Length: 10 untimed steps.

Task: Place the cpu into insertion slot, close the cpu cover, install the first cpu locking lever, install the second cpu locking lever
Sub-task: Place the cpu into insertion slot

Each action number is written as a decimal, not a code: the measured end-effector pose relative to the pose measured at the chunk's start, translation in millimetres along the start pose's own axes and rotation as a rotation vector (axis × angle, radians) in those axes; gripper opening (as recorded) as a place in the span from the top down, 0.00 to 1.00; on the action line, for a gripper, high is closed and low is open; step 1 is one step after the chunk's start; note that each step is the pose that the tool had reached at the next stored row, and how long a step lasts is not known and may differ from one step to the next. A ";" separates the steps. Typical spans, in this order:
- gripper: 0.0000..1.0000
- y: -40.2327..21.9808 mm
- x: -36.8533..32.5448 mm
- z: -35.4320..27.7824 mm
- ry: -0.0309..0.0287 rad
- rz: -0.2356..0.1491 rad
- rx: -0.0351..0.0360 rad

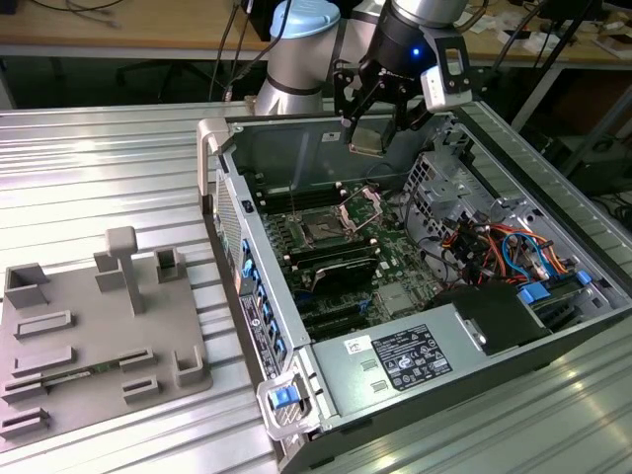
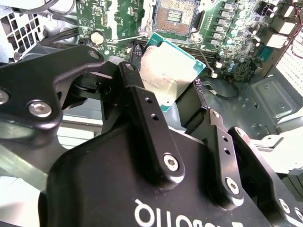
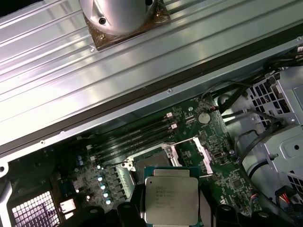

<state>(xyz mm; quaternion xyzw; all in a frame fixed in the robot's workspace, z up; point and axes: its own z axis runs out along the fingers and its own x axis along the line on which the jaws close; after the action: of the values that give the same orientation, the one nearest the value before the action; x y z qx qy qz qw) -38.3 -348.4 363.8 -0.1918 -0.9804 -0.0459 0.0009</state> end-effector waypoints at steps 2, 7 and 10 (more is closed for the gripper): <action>0.45 0.0 0.0 0.0 -0.0004 0.004 0.0000; 0.45 0.0 0.0 0.0 -0.0007 0.007 -0.0001; 0.45 0.0 0.0 0.0 -0.0007 0.008 -0.0001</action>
<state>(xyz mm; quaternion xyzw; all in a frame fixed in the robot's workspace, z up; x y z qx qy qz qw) -38.3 -348.4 363.9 -0.1956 -0.9796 -0.0459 0.0008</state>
